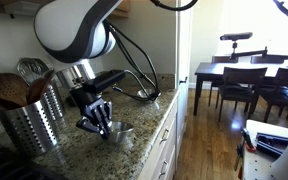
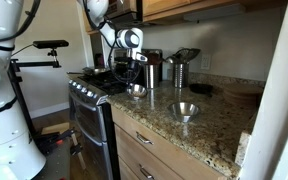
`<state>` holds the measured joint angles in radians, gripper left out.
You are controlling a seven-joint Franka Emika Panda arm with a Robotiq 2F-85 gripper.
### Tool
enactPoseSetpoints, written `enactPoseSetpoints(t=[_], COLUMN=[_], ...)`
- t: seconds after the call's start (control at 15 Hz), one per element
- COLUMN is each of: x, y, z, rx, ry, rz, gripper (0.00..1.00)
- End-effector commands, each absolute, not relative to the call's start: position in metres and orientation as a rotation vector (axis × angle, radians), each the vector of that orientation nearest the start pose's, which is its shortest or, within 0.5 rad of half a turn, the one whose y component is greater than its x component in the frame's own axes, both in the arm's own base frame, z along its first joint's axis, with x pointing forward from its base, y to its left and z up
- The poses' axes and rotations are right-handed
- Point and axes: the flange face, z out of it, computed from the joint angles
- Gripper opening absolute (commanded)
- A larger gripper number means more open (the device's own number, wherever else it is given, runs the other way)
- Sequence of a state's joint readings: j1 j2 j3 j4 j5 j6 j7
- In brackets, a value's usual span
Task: Pour the things in the bowl on the left into the bowl on the right
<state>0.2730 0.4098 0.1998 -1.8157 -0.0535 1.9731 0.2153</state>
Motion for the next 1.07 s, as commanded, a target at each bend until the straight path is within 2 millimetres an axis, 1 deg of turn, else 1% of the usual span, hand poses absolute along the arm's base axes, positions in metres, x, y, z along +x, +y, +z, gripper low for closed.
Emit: enactPoseSetpoints(t=[0.0,0.07,0.4,0.6,0.67,0.73,1.0], x=[0.546,0.546,0.547,0.548,0.548,0.549,0.552], y=[0.271,0.272,0.271,0.271,0.271,0.271,0.270], z=[0.303,0.302,0.302,0.298,0.297,0.295,0.288], rx=[-3.143,-3.140,-3.142,-3.135,-3.134,-3.134,-3.107], ry=[-0.446,-0.451,-0.458,-0.459,-0.458,-0.462,-0.499], rz=[0.397,0.397,0.396,0.391,0.387,0.377,0.315], gripper=[0.44,0.44,0.73,0.94,0.98,1.00,1.00])
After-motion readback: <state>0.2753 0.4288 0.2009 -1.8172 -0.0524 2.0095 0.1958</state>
